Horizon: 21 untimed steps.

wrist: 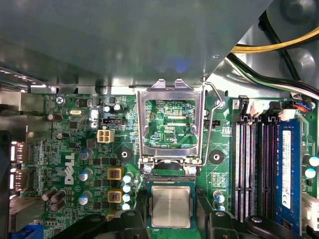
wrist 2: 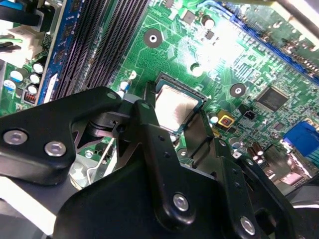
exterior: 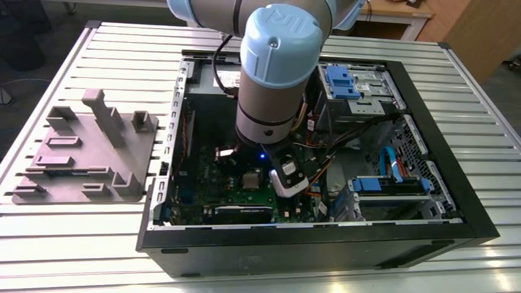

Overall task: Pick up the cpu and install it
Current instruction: 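Place the cpu into insertion slot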

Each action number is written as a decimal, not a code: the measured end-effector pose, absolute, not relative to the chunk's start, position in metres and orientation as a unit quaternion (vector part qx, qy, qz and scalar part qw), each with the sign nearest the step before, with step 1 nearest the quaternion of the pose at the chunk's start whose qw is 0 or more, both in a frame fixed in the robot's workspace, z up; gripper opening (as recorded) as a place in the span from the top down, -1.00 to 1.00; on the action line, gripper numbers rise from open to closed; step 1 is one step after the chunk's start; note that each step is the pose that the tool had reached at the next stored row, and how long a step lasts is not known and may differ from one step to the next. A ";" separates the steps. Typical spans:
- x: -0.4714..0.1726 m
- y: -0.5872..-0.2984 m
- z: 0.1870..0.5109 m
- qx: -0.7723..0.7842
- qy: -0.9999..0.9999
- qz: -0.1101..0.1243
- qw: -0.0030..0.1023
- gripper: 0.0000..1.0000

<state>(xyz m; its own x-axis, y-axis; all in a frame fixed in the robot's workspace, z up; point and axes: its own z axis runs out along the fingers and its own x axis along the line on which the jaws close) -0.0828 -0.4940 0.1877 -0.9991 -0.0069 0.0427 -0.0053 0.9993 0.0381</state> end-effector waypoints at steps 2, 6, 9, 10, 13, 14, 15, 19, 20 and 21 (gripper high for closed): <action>-0.083 -0.494 0.188 0.003 -1.000 -0.019 0.021 0.04; -0.083 -0.494 0.188 0.003 -1.000 -0.019 0.021 -0.09; -0.083 -0.494 0.189 0.003 -1.000 -0.019 0.021 -0.09; -0.083 -0.494 0.190 0.003 -1.000 -0.019 0.021 -0.09; -0.083 -0.494 0.192 0.003 -1.000 -0.019 0.021 -0.09; -0.083 -0.494 0.192 0.003 -1.000 -0.019 0.021 -0.09; -0.083 -0.494 0.193 0.003 -1.000 -0.019 0.021 -0.09; -0.083 -0.494 0.193 0.003 -1.000 -0.019 0.021 -0.06; -0.083 -0.494 0.194 0.003 -1.000 -0.019 0.021 0.07; -0.083 -0.494 0.194 0.003 -1.000 -0.019 0.021 0.07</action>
<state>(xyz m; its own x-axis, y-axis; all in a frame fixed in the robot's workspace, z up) -0.0828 -0.4940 0.1937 -0.9991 -0.0069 0.0426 -0.0053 0.9993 0.0382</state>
